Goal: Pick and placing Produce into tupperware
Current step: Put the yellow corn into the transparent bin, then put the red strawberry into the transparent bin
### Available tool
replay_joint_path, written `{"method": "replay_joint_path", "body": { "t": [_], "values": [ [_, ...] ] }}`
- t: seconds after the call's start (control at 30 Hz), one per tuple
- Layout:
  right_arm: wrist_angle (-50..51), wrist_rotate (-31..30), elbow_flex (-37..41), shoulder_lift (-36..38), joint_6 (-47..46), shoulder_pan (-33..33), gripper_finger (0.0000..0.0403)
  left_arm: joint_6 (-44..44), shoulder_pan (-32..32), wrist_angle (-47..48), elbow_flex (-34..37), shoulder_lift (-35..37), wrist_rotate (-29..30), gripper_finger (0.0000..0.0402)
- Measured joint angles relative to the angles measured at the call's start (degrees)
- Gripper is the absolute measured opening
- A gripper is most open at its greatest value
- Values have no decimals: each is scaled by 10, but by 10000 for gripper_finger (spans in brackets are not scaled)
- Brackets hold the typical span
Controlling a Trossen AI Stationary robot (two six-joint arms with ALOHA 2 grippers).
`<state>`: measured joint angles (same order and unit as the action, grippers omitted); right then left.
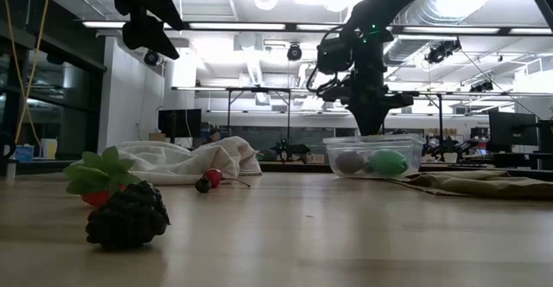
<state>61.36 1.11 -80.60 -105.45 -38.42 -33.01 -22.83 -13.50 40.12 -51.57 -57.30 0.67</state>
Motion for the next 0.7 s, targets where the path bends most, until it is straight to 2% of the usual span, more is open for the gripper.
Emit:
{"method": "replay_joint_path", "body": {
  "t": [0.27,0.53,0.7],
  "values": [
    [0,25,0,0,-13,0,38,0,0,0,0,0,0,328],
    [3,24,0,0,-19,2,97,5,0,7,0,0,3,328],
    [5,-1,0,12,-2,10,109,5,0,27,0,0,16,328]
  ]
}}
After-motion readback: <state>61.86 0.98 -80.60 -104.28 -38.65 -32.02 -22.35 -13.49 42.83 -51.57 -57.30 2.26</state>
